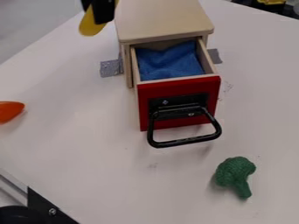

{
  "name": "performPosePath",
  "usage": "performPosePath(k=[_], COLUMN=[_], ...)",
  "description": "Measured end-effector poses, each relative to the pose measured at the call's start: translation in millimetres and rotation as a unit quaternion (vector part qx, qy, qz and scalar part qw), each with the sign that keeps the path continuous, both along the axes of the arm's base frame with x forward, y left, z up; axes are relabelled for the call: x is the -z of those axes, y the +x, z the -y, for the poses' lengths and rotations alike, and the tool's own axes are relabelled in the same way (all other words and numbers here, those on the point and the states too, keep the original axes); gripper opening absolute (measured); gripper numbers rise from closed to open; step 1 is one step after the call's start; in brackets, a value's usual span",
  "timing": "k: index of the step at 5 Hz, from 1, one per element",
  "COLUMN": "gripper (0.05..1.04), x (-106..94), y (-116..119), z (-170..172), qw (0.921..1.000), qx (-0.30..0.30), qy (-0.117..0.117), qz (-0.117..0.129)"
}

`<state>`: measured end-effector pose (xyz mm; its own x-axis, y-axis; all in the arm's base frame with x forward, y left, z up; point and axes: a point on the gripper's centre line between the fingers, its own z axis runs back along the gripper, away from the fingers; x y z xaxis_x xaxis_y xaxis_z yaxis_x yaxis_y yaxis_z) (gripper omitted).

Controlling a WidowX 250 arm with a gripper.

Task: Get the banana out of the drawer and put it down on the left side of the table.

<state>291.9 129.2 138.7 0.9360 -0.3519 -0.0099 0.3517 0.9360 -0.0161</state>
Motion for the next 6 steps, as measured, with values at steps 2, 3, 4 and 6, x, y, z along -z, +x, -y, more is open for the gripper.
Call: performPosePath(k=[2, 3, 4, 6], gripper=[0.559, 0.559, 0.559, 0.559], x=[45.8, 69.4, 104.6, 91.7], y=[-3.4, -3.6, -10.7, -14.0], z=[-60.6, -84.2, -114.8, -109.1], qw=[0.9836, 0.9673, 0.9375, 0.9503], qx=[-0.167, -0.237, -0.326, -0.303], qy=[0.013, 0.029, 0.038, 0.024], qz=[-0.066, -0.085, -0.115, -0.066])
